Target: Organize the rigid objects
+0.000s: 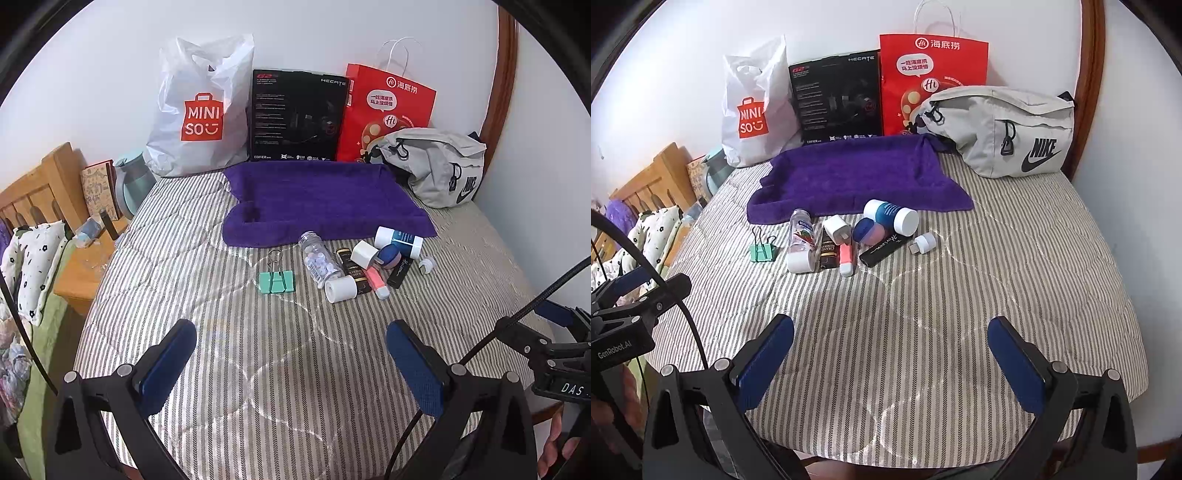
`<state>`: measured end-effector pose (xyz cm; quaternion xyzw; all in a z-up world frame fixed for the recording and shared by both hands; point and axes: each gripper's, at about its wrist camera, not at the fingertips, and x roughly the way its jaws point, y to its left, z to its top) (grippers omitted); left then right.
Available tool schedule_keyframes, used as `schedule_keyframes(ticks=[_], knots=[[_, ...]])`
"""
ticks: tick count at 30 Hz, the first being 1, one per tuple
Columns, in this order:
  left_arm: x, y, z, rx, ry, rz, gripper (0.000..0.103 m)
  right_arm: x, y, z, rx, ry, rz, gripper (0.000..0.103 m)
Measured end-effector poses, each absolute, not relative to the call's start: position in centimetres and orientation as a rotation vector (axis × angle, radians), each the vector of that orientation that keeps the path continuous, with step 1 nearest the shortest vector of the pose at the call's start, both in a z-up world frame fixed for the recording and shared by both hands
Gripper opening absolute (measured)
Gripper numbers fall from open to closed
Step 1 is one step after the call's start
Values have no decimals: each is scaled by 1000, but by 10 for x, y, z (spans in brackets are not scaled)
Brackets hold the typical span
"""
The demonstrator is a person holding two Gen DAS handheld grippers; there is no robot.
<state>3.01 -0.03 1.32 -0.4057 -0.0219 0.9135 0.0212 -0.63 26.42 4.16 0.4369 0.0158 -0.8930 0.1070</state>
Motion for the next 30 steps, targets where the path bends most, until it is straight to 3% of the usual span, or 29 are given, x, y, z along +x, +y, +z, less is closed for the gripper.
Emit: schedule_keyframes(ticks=[30], knots=[[34, 0, 11, -1257, -65, 2839, 103, -4, 264, 41, 1287, 53, -2620, 103]])
